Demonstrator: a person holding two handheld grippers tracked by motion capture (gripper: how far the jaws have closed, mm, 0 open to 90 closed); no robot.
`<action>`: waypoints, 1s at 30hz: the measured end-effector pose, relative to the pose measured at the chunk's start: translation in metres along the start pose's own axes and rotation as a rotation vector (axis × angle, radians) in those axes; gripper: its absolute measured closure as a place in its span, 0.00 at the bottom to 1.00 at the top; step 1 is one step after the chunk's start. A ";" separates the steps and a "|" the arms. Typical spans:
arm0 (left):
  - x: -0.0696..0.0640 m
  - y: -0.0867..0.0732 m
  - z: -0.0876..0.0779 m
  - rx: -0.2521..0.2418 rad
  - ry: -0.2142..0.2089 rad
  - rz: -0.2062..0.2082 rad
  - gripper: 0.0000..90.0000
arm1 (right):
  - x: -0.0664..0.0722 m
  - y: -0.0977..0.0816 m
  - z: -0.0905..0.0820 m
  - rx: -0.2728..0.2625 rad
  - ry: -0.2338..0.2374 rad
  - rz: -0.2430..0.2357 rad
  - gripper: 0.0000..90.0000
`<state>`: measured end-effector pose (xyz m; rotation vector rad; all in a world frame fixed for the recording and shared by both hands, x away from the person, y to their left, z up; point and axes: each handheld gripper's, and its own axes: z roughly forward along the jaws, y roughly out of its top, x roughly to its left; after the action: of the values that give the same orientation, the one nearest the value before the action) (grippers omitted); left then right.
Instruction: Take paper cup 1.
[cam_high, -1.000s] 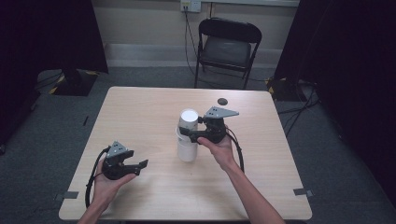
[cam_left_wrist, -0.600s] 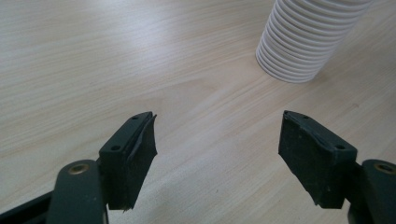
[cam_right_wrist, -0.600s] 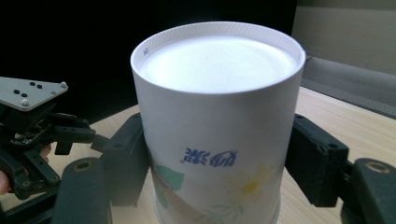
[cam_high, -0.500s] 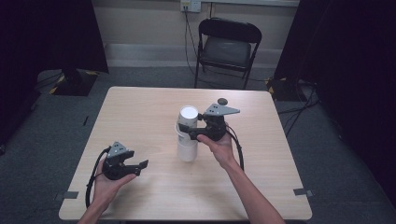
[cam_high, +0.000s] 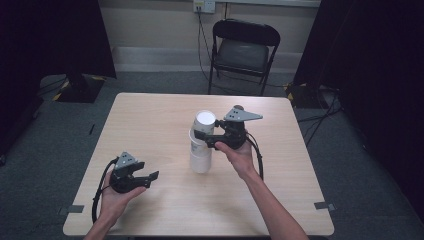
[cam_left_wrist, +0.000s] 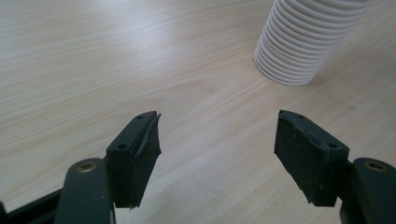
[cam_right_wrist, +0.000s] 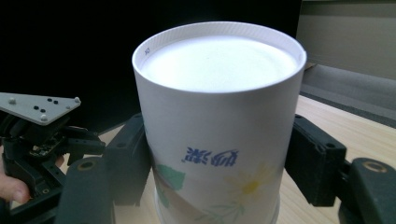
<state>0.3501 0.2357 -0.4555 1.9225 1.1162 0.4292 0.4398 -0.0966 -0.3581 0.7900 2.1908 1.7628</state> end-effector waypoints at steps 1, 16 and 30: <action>0.000 0.000 0.000 -0.003 -0.001 -0.004 0.34 | 0.000 0.001 0.000 0.000 0.000 -0.002 0.34; -0.020 0.013 -0.005 -0.023 -0.041 0.071 0.35 | -0.002 0.013 -0.026 -0.044 -0.003 0.014 0.35; -0.019 0.040 -0.013 -0.126 -0.035 0.036 0.35 | 0.005 0.006 -0.054 -0.031 -0.040 0.029 0.35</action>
<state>0.3529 0.2172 -0.4135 1.8350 1.0088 0.4730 0.4110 -0.1382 -0.3381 0.8473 2.1321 1.7739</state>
